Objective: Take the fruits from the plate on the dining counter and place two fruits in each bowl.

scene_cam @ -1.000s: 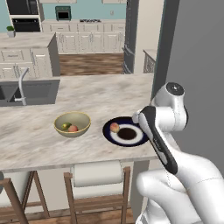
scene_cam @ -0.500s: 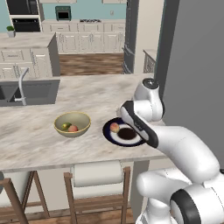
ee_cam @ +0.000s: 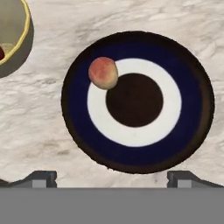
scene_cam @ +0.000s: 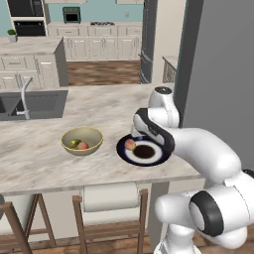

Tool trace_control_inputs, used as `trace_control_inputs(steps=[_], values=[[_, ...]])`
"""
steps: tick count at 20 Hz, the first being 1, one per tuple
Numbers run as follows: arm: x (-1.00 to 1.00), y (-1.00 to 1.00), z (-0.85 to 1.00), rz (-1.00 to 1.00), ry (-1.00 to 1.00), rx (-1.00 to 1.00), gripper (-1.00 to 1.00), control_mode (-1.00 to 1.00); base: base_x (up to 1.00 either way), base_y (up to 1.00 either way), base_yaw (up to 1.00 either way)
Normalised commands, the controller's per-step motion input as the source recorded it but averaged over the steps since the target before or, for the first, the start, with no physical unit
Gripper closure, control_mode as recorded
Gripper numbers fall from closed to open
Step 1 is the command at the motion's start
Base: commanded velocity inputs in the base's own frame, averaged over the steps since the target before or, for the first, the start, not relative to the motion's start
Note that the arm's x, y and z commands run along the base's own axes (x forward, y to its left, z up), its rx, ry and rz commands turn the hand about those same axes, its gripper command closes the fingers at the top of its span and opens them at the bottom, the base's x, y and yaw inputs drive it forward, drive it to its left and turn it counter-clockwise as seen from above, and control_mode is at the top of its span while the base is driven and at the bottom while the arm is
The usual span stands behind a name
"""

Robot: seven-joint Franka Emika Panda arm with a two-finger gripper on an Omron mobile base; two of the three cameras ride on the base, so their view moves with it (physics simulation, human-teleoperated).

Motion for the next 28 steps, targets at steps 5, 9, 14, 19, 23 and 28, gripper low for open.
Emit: trace_control_inputs(steps=[5, 9, 14, 19, 23, 28], values=[[0.27, 0.22, -0.35, 0.00, 0.10, 0.00, -1.00, -1.00, 0.00, 0.00, 0.00], [0.71, 0.28, -0.11, 0.00, 0.11, -0.03, -1.00, -1.00, 0.00, 0.00, 0.00], [0.75, 0.11, -0.26, 0.00, 0.00, 0.00, -1.00, -1.00, 0.00, 0.00, 0.00], [0.35, 0.01, -0.52, 0.00, 0.00, 0.00, -1.00, -1.00, 0.00, 0.00, 0.00], [0.02, 0.00, -0.49, 0.00, -0.03, 0.00, -1.00, -1.00, 0.00, 0.00, 0.00], [0.16, 0.00, -0.28, 0.00, -0.15, 0.00, -1.00, -1.00, 0.00, 0.00, 0.00]])
